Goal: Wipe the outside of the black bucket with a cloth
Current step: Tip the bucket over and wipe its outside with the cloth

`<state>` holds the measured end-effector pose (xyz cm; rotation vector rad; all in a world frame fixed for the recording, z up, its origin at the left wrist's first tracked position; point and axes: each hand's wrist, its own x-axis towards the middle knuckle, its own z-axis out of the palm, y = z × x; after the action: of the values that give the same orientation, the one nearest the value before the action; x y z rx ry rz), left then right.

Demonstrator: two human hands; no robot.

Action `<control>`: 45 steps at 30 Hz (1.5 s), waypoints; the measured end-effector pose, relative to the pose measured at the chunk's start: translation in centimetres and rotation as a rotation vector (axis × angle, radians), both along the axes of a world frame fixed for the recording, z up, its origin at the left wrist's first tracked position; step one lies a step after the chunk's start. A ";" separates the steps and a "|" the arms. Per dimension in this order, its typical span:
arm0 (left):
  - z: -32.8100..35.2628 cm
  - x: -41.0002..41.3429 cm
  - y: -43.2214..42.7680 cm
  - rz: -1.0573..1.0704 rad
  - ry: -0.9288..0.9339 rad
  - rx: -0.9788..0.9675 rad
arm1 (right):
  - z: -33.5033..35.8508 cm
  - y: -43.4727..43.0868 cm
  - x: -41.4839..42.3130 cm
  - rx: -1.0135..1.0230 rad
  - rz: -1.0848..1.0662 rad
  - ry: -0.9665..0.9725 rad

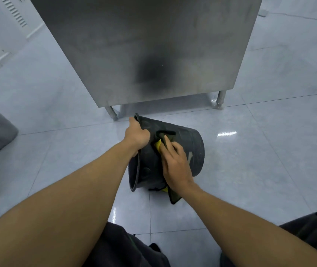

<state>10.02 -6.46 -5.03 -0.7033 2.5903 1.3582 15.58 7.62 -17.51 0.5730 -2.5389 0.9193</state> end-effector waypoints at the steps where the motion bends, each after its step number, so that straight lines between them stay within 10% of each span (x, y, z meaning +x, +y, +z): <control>1: 0.0 -0.1 -0.1 0.051 0.014 -0.010 | -1.0 0.3 1.1 0.043 0.043 0.037; 9: -0.2 -0.3 0.9 -0.029 -0.007 -0.161 | -0.4 0.3 0.9 0.014 0.088 0.071; 21: 0.7 0.7 0.6 -0.028 -0.212 0.012 | -0.3 3.3 -2.4 -0.200 -0.512 -0.605; 30: 2.1 0.9 0.7 0.023 -0.198 0.049 | 4.1 -0.6 -3.2 -0.221 0.005 -0.300; 39: 0.7 0.6 -0.5 0.093 -0.086 -0.058 | -2.6 3.3 -0.6 -0.292 -0.321 -0.587; 45: 0.6 0.5 0.4 0.101 -0.087 -0.125 | 1.1 0.3 -0.8 -0.379 -0.140 -0.435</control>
<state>10.48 -6.08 -4.39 -0.9030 2.6201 1.1712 14.76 7.90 -16.39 0.0831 -2.6135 1.5605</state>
